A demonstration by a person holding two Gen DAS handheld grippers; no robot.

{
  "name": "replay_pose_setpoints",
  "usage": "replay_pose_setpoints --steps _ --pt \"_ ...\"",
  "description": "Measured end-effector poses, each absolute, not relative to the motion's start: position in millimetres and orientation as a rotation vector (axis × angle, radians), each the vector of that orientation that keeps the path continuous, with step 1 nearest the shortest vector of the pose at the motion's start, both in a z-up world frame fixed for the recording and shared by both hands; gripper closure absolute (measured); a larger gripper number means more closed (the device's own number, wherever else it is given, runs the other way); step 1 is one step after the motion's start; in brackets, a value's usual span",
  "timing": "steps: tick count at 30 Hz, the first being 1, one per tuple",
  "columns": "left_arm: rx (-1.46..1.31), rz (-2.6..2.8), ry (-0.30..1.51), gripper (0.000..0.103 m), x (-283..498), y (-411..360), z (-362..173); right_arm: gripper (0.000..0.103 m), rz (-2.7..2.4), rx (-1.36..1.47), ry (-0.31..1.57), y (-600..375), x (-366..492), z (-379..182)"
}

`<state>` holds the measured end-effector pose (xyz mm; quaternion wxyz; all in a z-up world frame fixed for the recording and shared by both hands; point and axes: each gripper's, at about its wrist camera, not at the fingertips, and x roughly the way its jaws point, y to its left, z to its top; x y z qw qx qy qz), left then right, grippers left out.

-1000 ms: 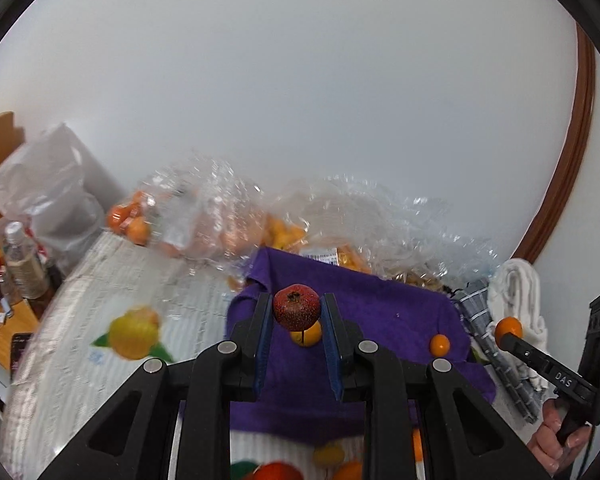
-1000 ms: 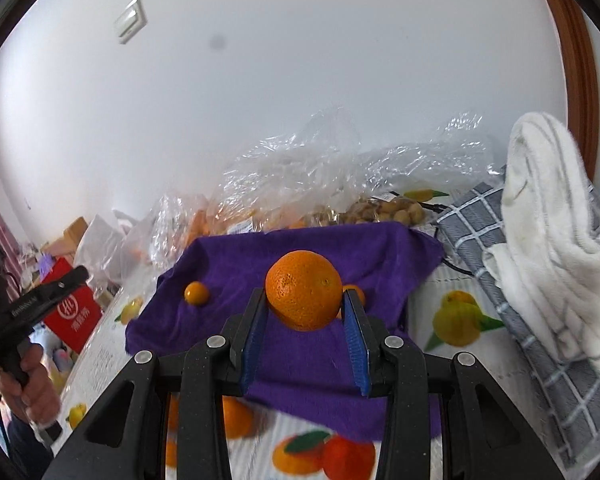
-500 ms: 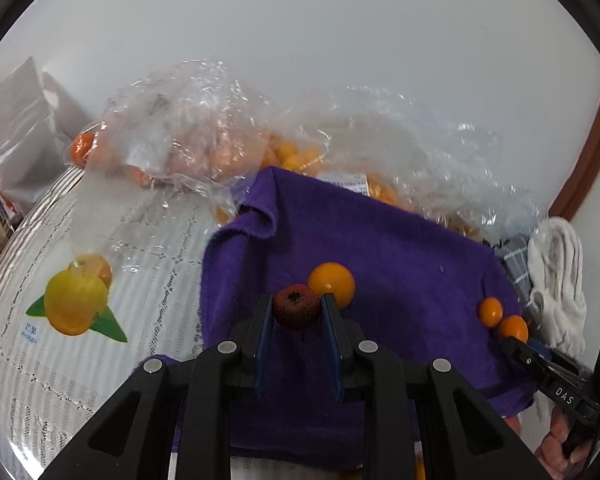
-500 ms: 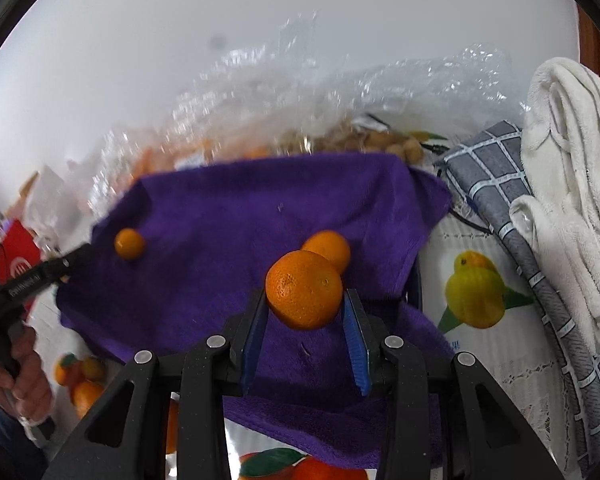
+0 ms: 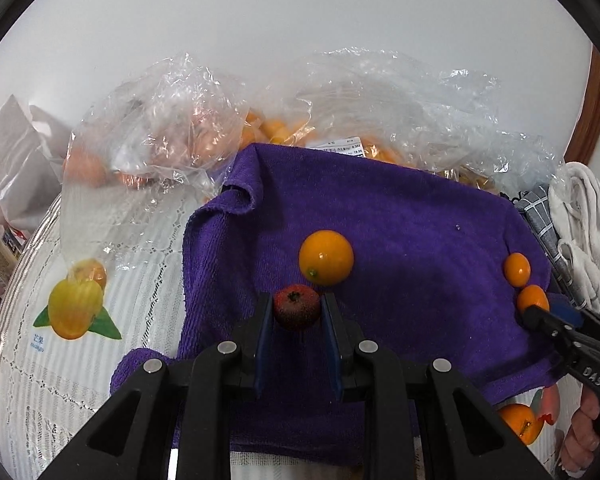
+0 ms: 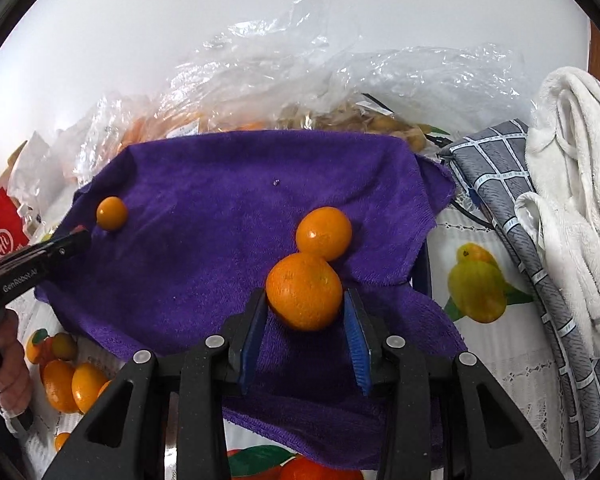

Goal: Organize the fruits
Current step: 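Open both tools to release the fruits onto the purple towel, then grasp another orange with the right tool while the left tool moves toward the fruit cluster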

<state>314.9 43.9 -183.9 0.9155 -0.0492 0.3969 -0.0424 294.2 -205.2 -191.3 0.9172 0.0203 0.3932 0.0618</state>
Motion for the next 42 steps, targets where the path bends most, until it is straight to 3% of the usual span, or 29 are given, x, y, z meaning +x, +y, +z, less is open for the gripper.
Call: replay_pose_setpoints --steps 1,6,8,10,11,22,25,36,42 --pt "-0.101 -0.087 0.818 0.080 315.1 44.0 -184.3 0.046 0.126 0.055 0.795 -207.2 292.3 -190.0" --pt "-0.103 -0.094 0.827 0.077 314.5 44.4 -184.4 0.045 0.163 0.080 0.780 -207.9 284.9 -181.1" --pt "-0.107 -0.100 0.827 0.069 314.5 43.2 -183.0 0.045 0.163 0.075 0.773 -206.0 282.6 -177.0" --pt "-0.116 -0.102 0.814 0.050 311.5 44.1 -179.2 0.045 0.160 0.075 0.764 -206.0 279.8 -173.0" --pt "-0.119 -0.095 0.805 0.048 309.4 45.2 -176.4 0.045 0.149 0.078 0.753 -206.7 278.1 -170.1" --pt "-0.190 -0.048 0.750 0.048 243.7 81.1 -147.7 0.044 0.112 0.093 0.728 -210.4 235.1 -125.1" --pt "-0.198 -0.040 0.791 0.048 219.6 93.9 -156.2 0.035 0.117 0.054 0.743 -204.1 211.9 -129.3" --pt "-0.055 0.018 0.909 0.048 159.8 105.2 -190.4 0.034 0.126 0.003 0.785 -189.9 163.5 -159.5" --pt "-0.044 0.043 0.931 0.038 155.2 113.2 -198.7 0.034 0.137 0.005 0.783 -186.5 152.3 -164.8"
